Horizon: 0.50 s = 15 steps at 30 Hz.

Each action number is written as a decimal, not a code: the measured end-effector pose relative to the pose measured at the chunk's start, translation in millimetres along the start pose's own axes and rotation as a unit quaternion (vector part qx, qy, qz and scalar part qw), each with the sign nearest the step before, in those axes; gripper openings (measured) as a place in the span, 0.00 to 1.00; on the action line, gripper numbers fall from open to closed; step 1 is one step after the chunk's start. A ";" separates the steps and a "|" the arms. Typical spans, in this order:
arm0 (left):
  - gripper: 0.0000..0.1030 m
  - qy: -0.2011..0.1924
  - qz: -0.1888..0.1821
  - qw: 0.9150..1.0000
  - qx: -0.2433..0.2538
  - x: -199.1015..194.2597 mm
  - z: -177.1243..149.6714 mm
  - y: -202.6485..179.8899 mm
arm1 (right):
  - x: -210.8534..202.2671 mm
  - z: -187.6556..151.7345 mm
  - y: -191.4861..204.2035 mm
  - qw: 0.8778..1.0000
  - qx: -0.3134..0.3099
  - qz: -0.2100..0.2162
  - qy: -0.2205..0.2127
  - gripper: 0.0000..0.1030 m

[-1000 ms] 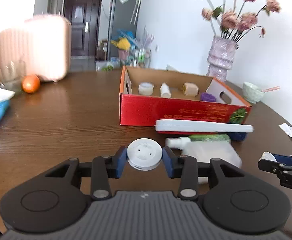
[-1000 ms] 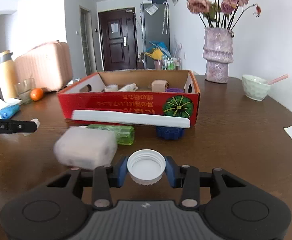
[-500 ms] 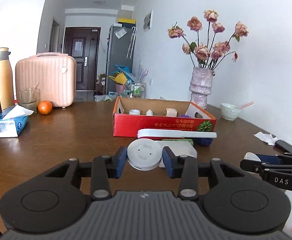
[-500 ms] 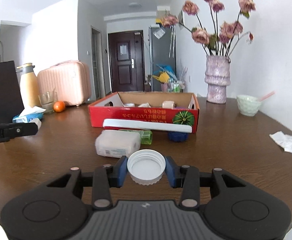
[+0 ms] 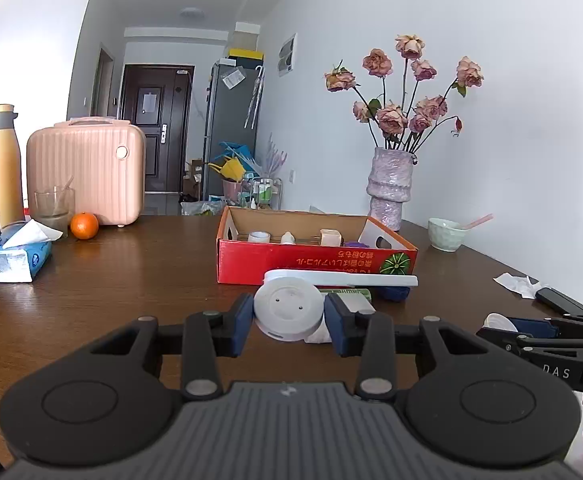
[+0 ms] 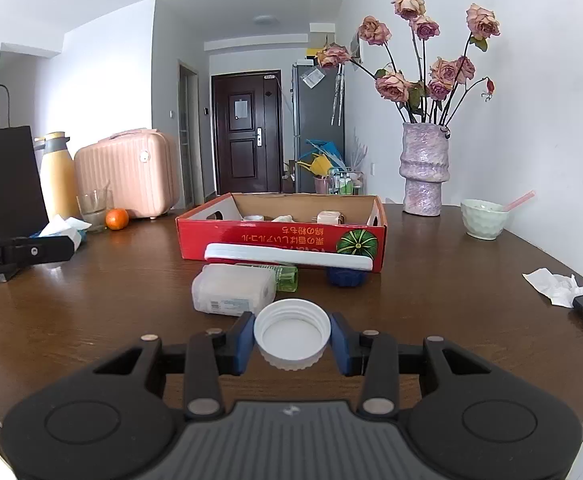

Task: Organize rigid objects
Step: 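Grasp the white round cap with the left tool while the right tool grasps the white bottle cap, then lower both white caps into the red box and open both tools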

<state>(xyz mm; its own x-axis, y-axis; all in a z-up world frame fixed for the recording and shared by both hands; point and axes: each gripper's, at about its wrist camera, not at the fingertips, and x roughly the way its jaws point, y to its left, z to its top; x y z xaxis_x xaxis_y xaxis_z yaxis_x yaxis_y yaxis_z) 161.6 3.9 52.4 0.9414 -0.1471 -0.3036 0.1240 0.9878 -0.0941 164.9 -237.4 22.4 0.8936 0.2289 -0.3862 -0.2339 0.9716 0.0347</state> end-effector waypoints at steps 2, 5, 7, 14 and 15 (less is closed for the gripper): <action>0.38 0.004 -0.003 1.000 -0.002 6.9 3.4 1.1 | 7.4 5.0 -0.4 1.000 -0.006 -0.001 0.002 0.38; 0.38 0.005 -0.008 1.000 -0.003 18.2 10.8 2.0 | 21.0 15.6 -2.3 1.000 -0.011 -0.001 0.002 0.38; 0.38 0.004 -0.010 1.000 -0.002 27.1 17.4 2.5 | 31.3 24.0 -3.4 1.000 -0.015 -0.002 0.002 0.38; 0.38 -0.007 -0.015 1.000 0.001 65.6 50.1 9.8 | 69.5 61.3 -9.3 1.000 -0.023 -0.003 -0.005 0.38; 0.38 -0.008 -0.017 1.000 0.000 71.7 55.2 10.9 | 75.3 66.8 -10.7 1.000 -0.024 -0.002 -0.007 0.38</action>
<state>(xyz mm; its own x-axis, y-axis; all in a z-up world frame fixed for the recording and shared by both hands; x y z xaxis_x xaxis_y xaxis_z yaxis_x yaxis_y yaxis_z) 247.7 6.9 81.9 0.9414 -0.1795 -0.2854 0.1559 0.9823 -0.1036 260.4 -226.6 54.5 0.8994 0.2260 -0.3741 -0.2482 0.9686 -0.0115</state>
